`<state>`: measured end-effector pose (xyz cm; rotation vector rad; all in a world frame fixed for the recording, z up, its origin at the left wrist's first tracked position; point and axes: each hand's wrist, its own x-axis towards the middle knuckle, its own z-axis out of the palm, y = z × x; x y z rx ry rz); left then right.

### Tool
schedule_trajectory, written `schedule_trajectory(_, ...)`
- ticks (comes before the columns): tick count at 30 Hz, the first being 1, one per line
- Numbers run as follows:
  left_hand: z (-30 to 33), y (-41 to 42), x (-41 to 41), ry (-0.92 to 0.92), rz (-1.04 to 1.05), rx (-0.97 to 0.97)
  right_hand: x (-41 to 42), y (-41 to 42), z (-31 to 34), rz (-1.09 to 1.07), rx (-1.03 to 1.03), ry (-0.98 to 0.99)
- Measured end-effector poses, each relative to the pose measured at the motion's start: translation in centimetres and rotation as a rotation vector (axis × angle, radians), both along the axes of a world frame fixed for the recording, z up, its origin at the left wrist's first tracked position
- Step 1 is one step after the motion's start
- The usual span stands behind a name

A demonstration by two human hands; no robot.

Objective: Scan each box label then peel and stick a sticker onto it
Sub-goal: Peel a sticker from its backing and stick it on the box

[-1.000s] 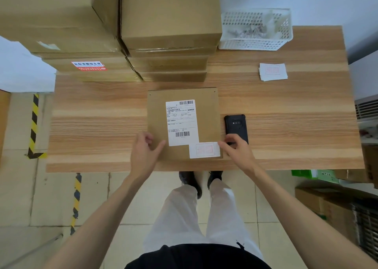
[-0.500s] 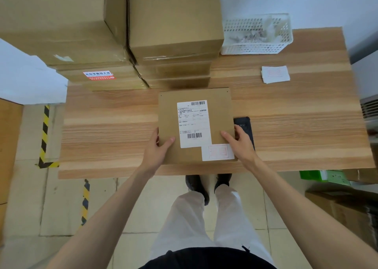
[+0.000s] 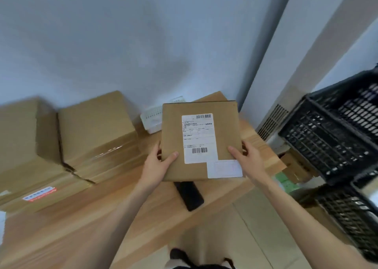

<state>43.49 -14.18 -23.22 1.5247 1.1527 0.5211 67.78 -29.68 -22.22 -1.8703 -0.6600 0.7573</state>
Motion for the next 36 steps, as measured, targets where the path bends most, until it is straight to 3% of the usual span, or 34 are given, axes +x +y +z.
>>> schedule_trajectory(8, 7.4, -3.3, 17.6, -0.106, -0.332, 0.107, 12.1, -10.7, 7.9, -0.282, 0.054, -0.185)
schedule_trajectory(14, 10.0, -9.9, 29.9, -0.207, -0.575, 0.1, 19.7, -20.7, 9.9, -0.489, 0.046, -0.263)
schedule_trajectory(19, 10.7, -14.3, 38.1, -0.178, -0.675, 0.137, 24.1, -26.4, 10.1, -0.589, 0.046, -0.245)
schedule_trajectory(26, 10.6, -14.8, 47.2, -0.123, -0.814, 0.141, 30.0, -28.4, 8.8, -0.684, 0.05, -0.186)
schedule_trajectory(36, 9.2, -10.9, 61.2, -0.044, -0.928, 0.082, 39.4, -24.2, 7.2, -0.791, 0.043, -0.044)
